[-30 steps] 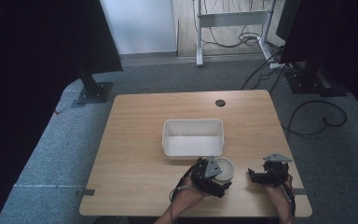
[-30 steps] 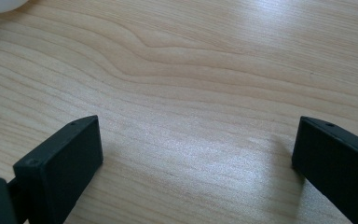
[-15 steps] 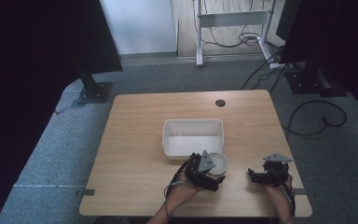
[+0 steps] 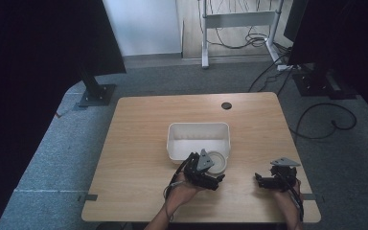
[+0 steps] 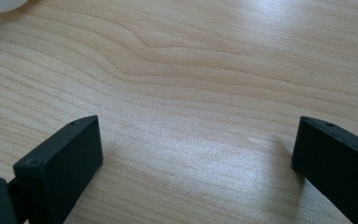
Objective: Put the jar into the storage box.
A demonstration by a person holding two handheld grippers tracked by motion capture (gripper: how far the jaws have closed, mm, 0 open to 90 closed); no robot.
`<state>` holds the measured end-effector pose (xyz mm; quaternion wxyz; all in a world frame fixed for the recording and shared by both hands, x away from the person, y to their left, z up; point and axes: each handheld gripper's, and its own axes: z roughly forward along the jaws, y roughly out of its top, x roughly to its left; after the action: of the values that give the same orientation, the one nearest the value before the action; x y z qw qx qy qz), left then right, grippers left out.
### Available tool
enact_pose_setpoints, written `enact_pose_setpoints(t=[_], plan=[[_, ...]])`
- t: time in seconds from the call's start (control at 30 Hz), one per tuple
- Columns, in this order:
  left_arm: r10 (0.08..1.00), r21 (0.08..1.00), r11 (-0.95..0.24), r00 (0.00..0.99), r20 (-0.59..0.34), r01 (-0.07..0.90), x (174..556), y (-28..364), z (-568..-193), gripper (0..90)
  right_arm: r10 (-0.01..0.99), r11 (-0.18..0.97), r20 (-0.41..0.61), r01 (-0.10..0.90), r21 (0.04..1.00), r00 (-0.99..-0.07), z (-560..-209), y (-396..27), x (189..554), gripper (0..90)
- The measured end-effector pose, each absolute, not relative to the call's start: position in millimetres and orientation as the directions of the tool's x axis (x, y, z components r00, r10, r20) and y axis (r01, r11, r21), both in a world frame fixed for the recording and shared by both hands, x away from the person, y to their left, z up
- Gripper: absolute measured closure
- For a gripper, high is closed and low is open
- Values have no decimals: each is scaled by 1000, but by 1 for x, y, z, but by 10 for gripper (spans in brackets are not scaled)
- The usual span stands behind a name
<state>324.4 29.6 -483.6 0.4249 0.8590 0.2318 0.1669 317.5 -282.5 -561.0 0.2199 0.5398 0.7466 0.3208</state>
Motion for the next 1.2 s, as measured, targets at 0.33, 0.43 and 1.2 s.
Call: enact_pose_setpoints(t=[0.33, 0.43, 1.2], plan=[[578, 809, -515, 812, 83, 284, 341, 41, -482, 104, 947, 212, 18, 665, 716, -321, -561, -283, 318, 12], [593, 812, -502, 802, 73, 297, 347, 44, -482, 104, 947, 212, 18, 665, 716, -321, -561, -283, 318, 12], [672, 831, -450, 736, 74, 327, 378, 48, -486, 104, 947, 212, 18, 665, 716, -321, -561, -283, 317, 12]])
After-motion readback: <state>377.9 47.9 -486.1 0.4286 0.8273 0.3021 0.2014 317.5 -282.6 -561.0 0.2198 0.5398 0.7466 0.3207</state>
